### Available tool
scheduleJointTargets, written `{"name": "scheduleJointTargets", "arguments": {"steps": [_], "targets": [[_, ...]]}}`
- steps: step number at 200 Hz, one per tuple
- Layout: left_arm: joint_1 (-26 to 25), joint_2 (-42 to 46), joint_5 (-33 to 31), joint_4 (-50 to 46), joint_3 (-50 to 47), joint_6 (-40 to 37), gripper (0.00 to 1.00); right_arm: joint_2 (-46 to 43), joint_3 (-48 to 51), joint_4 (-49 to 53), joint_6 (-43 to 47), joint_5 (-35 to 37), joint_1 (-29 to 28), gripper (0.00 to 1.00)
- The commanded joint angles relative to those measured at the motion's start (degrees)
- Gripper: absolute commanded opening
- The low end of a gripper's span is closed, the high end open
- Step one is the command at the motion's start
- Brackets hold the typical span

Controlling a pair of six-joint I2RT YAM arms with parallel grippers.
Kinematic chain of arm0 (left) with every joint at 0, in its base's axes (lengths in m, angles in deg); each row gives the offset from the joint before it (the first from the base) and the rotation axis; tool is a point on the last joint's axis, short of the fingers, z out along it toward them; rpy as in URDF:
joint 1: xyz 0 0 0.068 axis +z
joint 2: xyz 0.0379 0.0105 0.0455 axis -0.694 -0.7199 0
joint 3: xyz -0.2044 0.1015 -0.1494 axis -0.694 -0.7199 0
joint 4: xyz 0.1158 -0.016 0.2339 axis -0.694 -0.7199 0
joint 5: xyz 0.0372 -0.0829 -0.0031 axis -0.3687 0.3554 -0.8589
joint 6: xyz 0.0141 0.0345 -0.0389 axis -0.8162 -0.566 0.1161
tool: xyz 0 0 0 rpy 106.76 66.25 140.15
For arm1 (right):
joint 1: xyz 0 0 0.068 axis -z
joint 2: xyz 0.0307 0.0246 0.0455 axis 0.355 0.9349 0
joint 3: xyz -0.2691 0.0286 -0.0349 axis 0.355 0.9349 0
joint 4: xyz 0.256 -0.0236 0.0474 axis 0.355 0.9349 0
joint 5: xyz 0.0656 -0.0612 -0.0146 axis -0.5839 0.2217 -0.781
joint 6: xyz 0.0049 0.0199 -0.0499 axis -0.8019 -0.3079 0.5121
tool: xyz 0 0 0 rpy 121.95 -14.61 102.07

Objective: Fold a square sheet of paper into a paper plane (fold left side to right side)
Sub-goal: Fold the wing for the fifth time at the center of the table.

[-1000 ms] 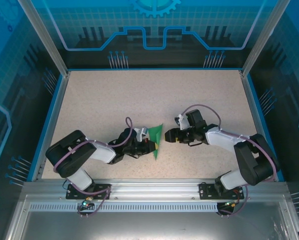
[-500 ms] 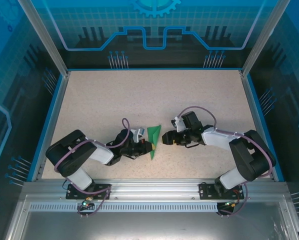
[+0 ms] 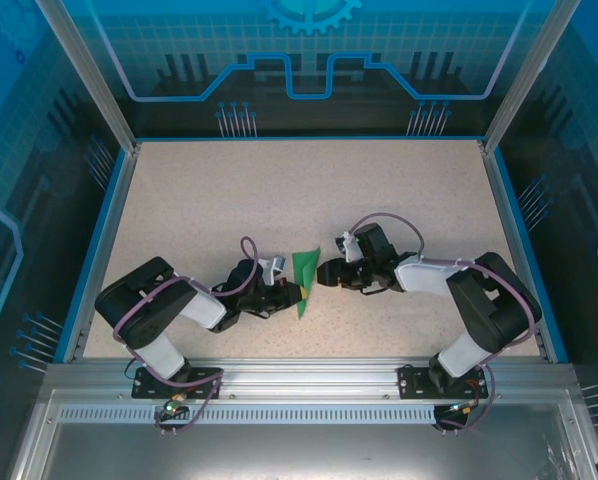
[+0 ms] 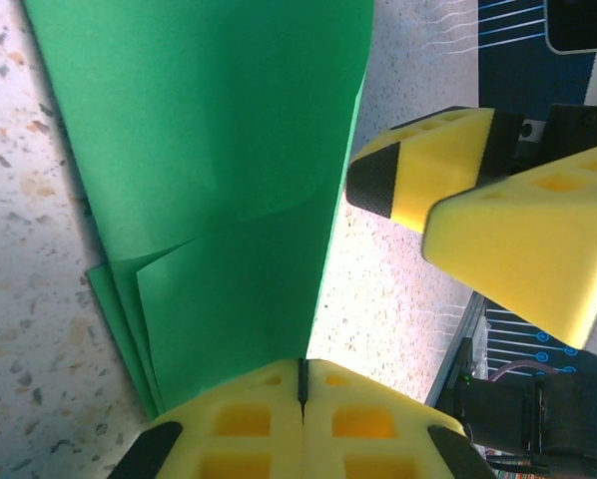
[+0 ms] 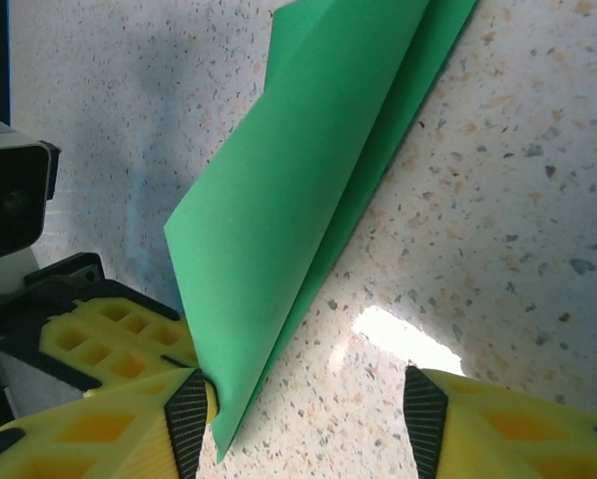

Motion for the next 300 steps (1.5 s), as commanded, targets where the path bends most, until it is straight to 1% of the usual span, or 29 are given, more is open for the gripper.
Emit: {"name": "scheduleJointTargets", "arguments": {"steps": [1, 67, 125, 145, 174, 213, 230, 269, 300], "targets": [[0.6, -0.4, 1.0, 1.8, -0.8, 0.6, 0.0, 2.3, -1.2, -4.1, -3.8, 1.3, -1.4, 0.57], [0.7, -0.3, 0.5, 1.6, -1.0, 0.4, 0.0, 6.5, -4.1, -6.1, -5.6, 2.2, -3.3, 0.56], [0.7, -0.2, 0.2, 1.4, -1.1, 0.5, 0.0, 8.5, -6.5, -3.4, -5.5, 4.5, -4.4, 0.52], [0.7, -0.2, 0.2, 1.2, -1.0, 0.4, 0.0, 9.1, -7.0, -1.9, -5.3, 5.4, -4.7, 0.5], [0.7, 0.0, 0.2, 0.9, -0.9, 0.4, 0.0, 9.8, -7.4, -0.5, -5.3, 5.9, -4.9, 0.49], [0.7, 1.0, 0.2, 0.1, -0.6, 0.4, 0.06, 10.8, -7.5, -0.1, -5.3, 5.8, -5.0, 0.48], [0.7, 2.1, 0.1, -0.8, -0.5, 0.3, 0.1, 11.1, -7.5, -0.2, -5.3, 5.7, -5.0, 0.48], [0.9, 6.0, -0.2, -3.7, -0.5, -0.2, 0.16, 11.4, -7.5, -0.1, -5.1, 5.6, -5.0, 0.47], [2.6, 9.7, 0.0, -6.4, -0.8, -0.2, 0.22, 11.5, -7.3, -0.3, -5.1, 5.5, -5.0, 0.47]]}}
